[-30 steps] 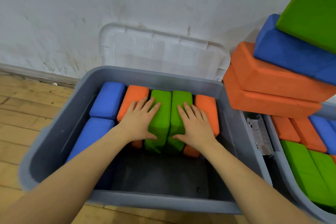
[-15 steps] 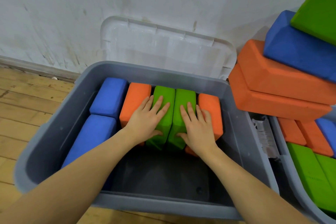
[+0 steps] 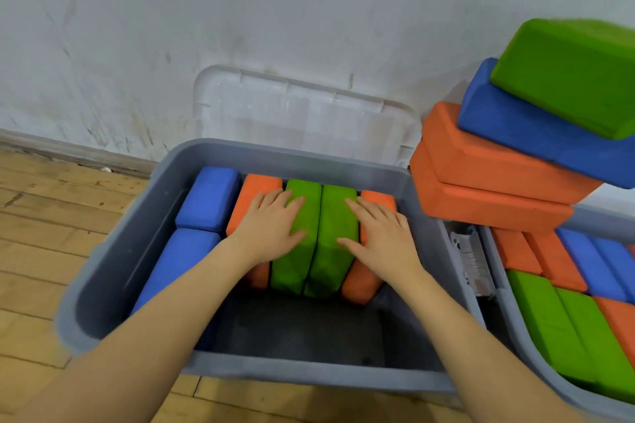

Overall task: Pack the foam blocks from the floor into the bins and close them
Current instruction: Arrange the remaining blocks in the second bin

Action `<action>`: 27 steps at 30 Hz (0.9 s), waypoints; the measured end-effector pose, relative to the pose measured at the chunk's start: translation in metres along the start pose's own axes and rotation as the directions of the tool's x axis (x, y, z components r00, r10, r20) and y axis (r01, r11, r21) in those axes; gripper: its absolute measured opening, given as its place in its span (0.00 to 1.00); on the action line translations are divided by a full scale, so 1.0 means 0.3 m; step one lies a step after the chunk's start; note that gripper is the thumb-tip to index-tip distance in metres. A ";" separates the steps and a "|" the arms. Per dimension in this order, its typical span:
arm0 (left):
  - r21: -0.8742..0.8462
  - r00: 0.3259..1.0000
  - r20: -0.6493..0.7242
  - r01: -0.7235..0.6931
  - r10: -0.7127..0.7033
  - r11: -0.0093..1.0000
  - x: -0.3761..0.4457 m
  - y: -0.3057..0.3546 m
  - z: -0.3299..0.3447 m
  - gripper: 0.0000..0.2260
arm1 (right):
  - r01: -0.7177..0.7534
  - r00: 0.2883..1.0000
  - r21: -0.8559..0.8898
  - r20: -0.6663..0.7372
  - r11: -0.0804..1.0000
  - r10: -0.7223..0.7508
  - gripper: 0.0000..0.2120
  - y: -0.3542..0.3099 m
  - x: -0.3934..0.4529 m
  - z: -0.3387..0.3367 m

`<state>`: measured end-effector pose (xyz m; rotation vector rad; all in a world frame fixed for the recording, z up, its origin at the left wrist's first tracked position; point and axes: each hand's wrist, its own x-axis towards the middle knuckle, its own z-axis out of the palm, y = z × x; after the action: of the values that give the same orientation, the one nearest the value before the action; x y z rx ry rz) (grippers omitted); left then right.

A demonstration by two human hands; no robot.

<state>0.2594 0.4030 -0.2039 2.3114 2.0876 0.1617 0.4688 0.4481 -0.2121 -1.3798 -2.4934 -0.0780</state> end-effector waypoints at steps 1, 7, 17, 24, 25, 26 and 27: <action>-0.032 0.996 -0.087 0.012 -0.015 0.999 -0.003 0.017 -0.033 0.28 | -0.013 0.996 0.026 -0.093 1.000 0.015 0.29 0.000 -0.007 -0.035; -0.187 0.899 -0.437 -0.116 0.023 0.975 0.043 0.197 -0.327 0.24 | -0.013 0.800 0.093 -0.597 0.996 0.067 0.21 0.033 0.001 -0.350; -0.104 0.842 -0.481 -0.330 0.243 0.938 0.274 0.622 -0.607 0.37 | -0.248 0.605 0.070 -0.768 0.966 0.211 0.32 0.333 -0.060 -0.741; -0.008 0.875 -0.396 -0.305 0.277 0.952 0.396 0.713 -0.604 0.43 | -0.213 0.832 0.058 -0.513 0.975 0.212 0.42 0.462 -0.047 -0.756; -0.003 0.870 -0.407 -0.308 0.280 0.952 0.401 0.713 -0.602 0.43 | -0.208 0.825 0.055 -0.527 0.977 0.205 0.40 0.464 -0.043 -0.753; 0.009 0.860 -0.425 -0.308 0.282 0.951 0.403 0.711 -0.603 0.42 | -0.195 0.817 0.054 -0.544 0.979 0.193 0.38 0.463 -0.043 -0.752; 0.020 0.844 -0.452 -0.315 0.290 0.949 0.404 0.705 -0.605 0.42 | -0.174 0.806 0.057 -0.565 0.983 0.175 0.37 0.461 -0.044 -0.752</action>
<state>0.4641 0.4920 0.0023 2.7627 1.8094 0.8283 0.6418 0.4699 -0.0128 -1.3330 -1.8617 -0.3897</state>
